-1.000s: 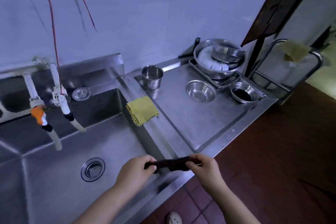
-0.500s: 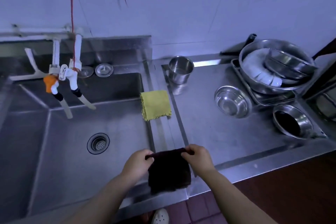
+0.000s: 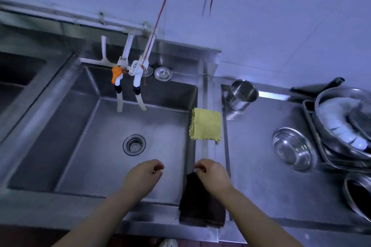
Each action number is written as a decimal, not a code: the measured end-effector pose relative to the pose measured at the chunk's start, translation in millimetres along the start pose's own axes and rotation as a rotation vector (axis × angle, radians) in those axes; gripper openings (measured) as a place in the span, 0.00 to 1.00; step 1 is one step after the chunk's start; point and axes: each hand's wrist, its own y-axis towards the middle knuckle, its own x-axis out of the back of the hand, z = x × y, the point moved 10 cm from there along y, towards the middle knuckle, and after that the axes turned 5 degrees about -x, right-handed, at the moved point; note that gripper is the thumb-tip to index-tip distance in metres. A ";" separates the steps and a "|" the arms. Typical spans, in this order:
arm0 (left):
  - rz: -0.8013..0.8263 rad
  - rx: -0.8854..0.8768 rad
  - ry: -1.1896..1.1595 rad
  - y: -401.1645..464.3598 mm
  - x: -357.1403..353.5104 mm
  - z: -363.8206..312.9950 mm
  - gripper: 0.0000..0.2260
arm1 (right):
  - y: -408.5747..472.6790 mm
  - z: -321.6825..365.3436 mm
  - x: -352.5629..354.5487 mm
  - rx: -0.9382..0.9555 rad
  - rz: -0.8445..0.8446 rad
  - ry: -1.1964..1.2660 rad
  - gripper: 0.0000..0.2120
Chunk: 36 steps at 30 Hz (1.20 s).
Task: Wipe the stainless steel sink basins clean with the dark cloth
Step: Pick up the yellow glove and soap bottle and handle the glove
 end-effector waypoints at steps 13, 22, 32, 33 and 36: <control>-0.254 0.066 0.127 -121.0 173.4 152.6 0.13 | -49.0 262.9 -103.3 0.349 0.123 -0.499 0.13; -0.440 0.271 0.280 -282.3 321.7 343.4 0.09 | -129.0 513.5 -239.5 0.642 0.139 -0.591 0.13; -0.539 0.565 0.262 -420.0 388.6 515.6 0.13 | -202.5 693.0 -387.0 0.902 0.223 -0.671 0.12; -0.543 0.586 0.249 -425.8 391.4 529.9 0.13 | -203.7 705.1 -398.5 0.910 0.241 -0.689 0.14; -0.542 0.651 0.222 -435.2 405.3 572.8 0.12 | -196.8 744.5 -433.2 0.936 0.300 -0.703 0.09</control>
